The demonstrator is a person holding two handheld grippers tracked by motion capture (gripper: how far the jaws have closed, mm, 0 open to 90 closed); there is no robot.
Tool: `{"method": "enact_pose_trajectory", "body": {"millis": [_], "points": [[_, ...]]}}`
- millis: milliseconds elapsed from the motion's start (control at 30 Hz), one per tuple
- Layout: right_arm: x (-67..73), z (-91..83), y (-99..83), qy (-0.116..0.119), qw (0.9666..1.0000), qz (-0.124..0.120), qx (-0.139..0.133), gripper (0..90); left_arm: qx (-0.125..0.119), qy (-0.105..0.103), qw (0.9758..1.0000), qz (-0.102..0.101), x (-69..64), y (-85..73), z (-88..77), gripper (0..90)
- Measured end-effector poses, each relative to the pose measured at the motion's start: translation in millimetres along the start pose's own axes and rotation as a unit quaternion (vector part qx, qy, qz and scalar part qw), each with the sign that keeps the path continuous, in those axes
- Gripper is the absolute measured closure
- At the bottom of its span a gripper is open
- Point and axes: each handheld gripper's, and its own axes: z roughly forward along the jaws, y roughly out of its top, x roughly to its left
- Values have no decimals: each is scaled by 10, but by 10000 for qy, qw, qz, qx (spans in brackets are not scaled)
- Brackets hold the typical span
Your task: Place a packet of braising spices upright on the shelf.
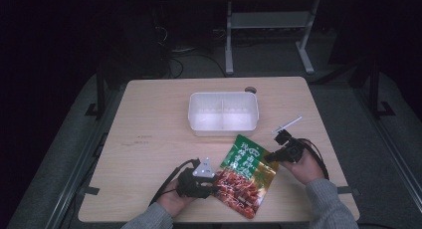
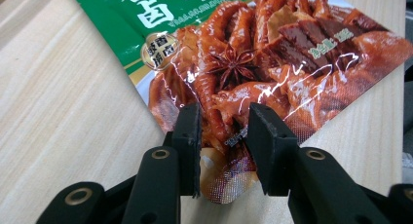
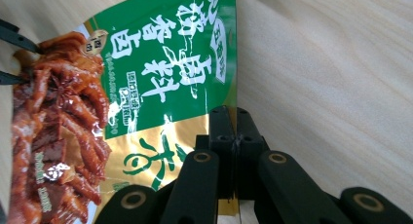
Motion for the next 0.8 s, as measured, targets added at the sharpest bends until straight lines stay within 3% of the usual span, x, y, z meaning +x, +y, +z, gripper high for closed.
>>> {"method": "enact_pose_trajectory", "body": {"millis": [300, 800], "points": [[-4, -93, -32, 150, 9998, 36, -83, 893, -27, 107, 9999, -102, 57, -80, -154, 609], [200, -402, 58, 173, 9992, -247, -255, 894, -88, 305, 9994, -103, 23, -184, -384, 543]]}}
